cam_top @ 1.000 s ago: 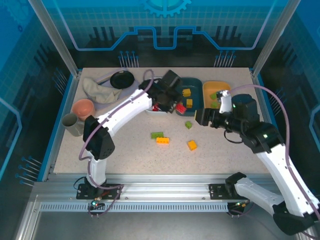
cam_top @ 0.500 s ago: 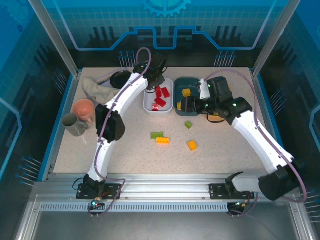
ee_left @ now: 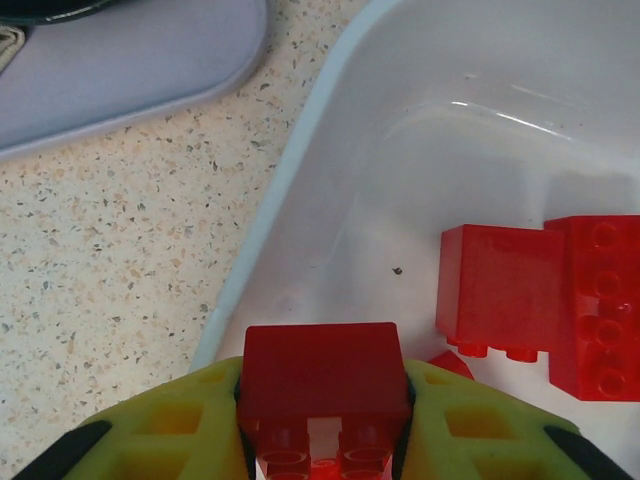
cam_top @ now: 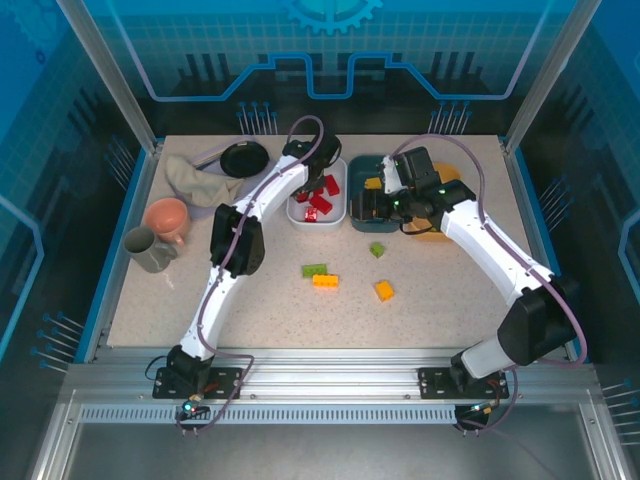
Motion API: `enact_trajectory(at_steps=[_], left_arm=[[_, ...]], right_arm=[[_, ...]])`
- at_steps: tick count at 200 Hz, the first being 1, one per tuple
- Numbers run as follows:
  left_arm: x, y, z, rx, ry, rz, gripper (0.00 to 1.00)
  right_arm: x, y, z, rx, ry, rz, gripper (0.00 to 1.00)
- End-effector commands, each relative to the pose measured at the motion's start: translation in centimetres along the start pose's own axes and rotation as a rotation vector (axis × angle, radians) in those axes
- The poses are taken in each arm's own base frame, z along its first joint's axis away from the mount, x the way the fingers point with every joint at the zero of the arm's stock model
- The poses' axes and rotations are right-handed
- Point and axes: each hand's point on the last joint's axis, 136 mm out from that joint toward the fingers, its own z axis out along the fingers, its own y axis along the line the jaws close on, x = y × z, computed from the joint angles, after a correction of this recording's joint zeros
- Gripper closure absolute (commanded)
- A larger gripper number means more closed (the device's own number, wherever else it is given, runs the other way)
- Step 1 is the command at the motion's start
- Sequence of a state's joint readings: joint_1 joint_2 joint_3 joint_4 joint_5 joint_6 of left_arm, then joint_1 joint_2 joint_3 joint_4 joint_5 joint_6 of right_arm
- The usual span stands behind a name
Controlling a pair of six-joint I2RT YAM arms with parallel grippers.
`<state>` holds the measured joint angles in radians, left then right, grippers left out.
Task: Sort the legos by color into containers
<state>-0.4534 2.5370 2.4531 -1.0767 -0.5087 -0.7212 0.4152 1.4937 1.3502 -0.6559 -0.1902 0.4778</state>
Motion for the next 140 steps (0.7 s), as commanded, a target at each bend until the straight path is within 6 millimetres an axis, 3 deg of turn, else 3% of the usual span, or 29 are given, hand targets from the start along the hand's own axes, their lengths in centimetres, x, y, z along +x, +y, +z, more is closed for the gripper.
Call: enact_trajectory(at_steps=[1,26,57,76,107,140], left_arm=[[-0.1,0.4,0.8,-0.028,-0.002,0.039,0.62],[0.4,0.3,0.8,-0.022,0.020,0.042,0.47],[-0.6,-0.5,-1.6,0.037,-0.002,0.038,0.34],[-1.6,-1.0,-4.3,0.090,-0.030,0.032,0.31],[-2.9,-2.0,-10.6,0.209,-0.074,0.010,0.27],[-2.1,-1.0,-16.2,0.297,-0.046,-0.055,0.25]], right_arm=[[1.0,-1.4,1.1,0.047,0.030,-0.008,0.28],[3.0,-4.2,2.4,0.161,0.095,-0.021,0.27],[5.0,-6.9,4.3,0.265,0.202,-0.092,0.25],[6.2,-8.2,6.0,0.317,0.284,-0.153,0.25],[7.1,-9.5,8.2,0.360,0.358,-0.233,0.24],[7.4,-10.1,10.1,0.393,0.410,-0.308,0.31]])
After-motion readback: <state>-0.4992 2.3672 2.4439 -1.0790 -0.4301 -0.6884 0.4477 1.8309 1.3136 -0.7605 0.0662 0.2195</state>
